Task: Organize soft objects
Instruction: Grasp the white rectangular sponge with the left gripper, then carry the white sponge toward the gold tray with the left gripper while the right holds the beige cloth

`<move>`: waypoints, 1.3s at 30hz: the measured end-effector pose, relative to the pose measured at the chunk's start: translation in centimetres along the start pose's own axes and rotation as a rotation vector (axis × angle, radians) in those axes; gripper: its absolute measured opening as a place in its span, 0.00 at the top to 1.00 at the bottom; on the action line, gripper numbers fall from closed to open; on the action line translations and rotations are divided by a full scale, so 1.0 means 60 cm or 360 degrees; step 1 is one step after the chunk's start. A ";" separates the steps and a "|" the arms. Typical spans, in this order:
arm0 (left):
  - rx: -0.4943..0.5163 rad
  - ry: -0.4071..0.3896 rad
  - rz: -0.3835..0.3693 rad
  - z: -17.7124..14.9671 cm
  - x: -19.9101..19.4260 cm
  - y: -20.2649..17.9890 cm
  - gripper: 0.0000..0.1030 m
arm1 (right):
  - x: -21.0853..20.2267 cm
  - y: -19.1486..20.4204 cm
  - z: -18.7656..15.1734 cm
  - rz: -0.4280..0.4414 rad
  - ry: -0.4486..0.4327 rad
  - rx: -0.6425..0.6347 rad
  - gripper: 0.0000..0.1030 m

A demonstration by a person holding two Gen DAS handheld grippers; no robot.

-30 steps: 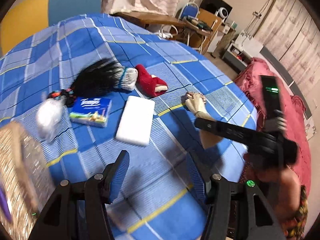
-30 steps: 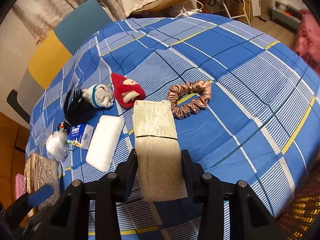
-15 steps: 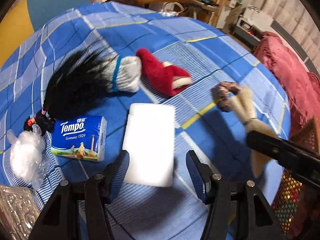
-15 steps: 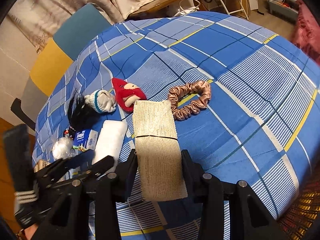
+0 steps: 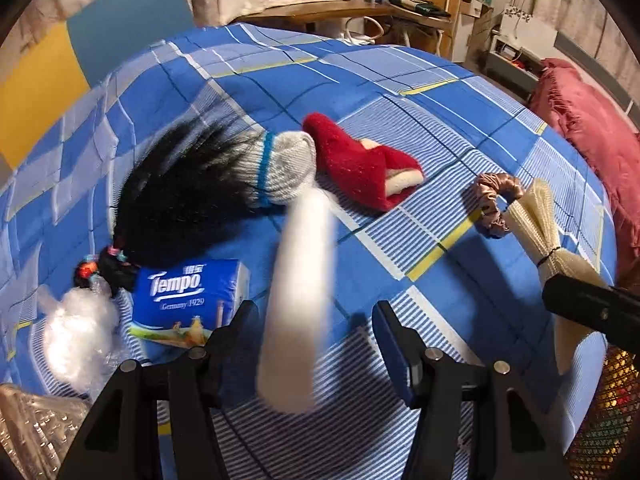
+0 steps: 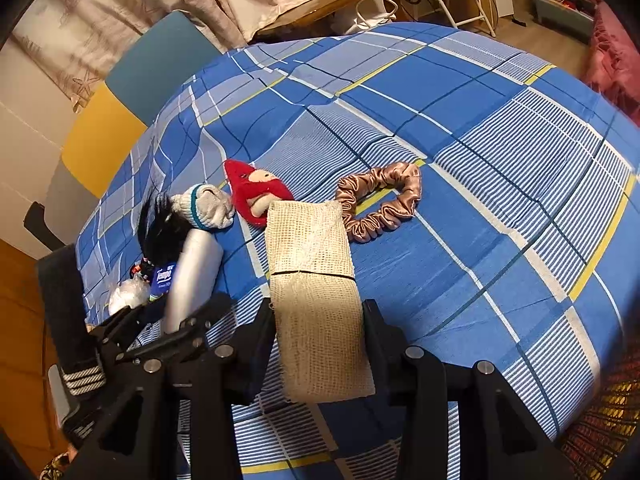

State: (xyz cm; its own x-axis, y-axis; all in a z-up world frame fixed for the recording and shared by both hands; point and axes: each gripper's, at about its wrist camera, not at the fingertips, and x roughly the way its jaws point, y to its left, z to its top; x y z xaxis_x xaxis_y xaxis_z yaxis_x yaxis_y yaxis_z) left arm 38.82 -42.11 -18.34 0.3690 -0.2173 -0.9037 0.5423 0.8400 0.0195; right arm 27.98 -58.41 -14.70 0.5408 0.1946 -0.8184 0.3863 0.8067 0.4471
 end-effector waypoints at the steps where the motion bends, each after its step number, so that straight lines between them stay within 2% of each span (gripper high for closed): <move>1: -0.0001 0.0017 -0.0011 0.000 0.003 0.002 0.38 | 0.000 0.000 0.000 -0.0001 -0.0001 0.0001 0.58; 2: -0.0010 0.0010 0.0002 -0.001 0.003 0.005 0.38 | 0.000 0.001 0.000 0.0002 0.0001 0.0000 0.58; 5: -0.0089 -0.0031 -0.0078 -0.003 -0.005 0.018 0.38 | 0.000 0.000 0.000 0.0012 0.0000 0.0008 0.58; 8: -0.0178 -0.0145 -0.0251 -0.010 -0.031 0.031 0.38 | -0.002 -0.001 0.001 0.0010 -0.0011 0.0015 0.58; 9: -0.0183 -0.0170 -0.0265 -0.011 -0.037 0.032 0.38 | -0.003 -0.001 0.000 0.0010 -0.0013 0.0016 0.58; 13: -0.0169 -0.0101 -0.0214 -0.015 -0.027 0.023 0.38 | -0.004 -0.001 0.000 0.0016 -0.0017 0.0022 0.58; 15: -0.0118 -0.0095 -0.0149 -0.019 -0.023 0.016 0.38 | -0.004 0.000 -0.002 0.0020 -0.0017 0.0020 0.58; 19: -0.0034 -0.0047 -0.0097 -0.014 -0.011 0.003 0.37 | -0.002 0.003 0.000 0.0019 -0.0016 0.0004 0.58; 24: -0.0022 -0.0042 0.0001 -0.014 -0.003 -0.004 0.37 | 0.000 0.004 -0.002 0.0020 -0.0011 -0.0002 0.58; 26: -0.0015 -0.0033 0.0046 -0.019 -0.001 -0.005 0.47 | -0.002 0.003 0.000 0.0013 -0.0022 -0.0002 0.58; 27: -0.0002 -0.0046 0.0075 -0.021 -0.007 -0.003 0.59 | -0.002 0.002 0.001 0.0011 -0.0026 0.0003 0.58; 28: 0.0009 -0.0077 0.0097 -0.022 -0.015 -0.003 0.61 | -0.002 0.000 0.002 0.0009 -0.0028 0.0008 0.58; 30: -0.0041 -0.0118 0.0007 -0.020 -0.030 0.011 0.62 | 0.000 -0.002 0.003 0.0005 -0.0022 0.0011 0.58; 32: -0.0071 -0.0152 -0.0001 -0.023 -0.048 0.016 0.66 | 0.001 -0.003 0.003 -0.0007 -0.0020 0.0008 0.58; 33: -0.0071 -0.0171 -0.0012 -0.026 -0.059 0.016 0.81 | 0.001 -0.002 0.002 -0.0019 -0.0019 0.0001 0.58; 39: -0.0116 -0.0262 -0.0153 -0.053 -0.113 0.026 0.80 | -0.002 -0.004 0.000 -0.0041 -0.0038 -0.0007 0.58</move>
State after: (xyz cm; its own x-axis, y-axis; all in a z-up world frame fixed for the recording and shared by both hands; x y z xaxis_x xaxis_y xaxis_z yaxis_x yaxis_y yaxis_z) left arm 34.77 -37.77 -13.56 0.4401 -0.3714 -0.8175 0.5272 0.8439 -0.0996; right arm 27.82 -58.64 -14.68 0.5484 0.1602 -0.8207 0.3972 0.8138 0.4242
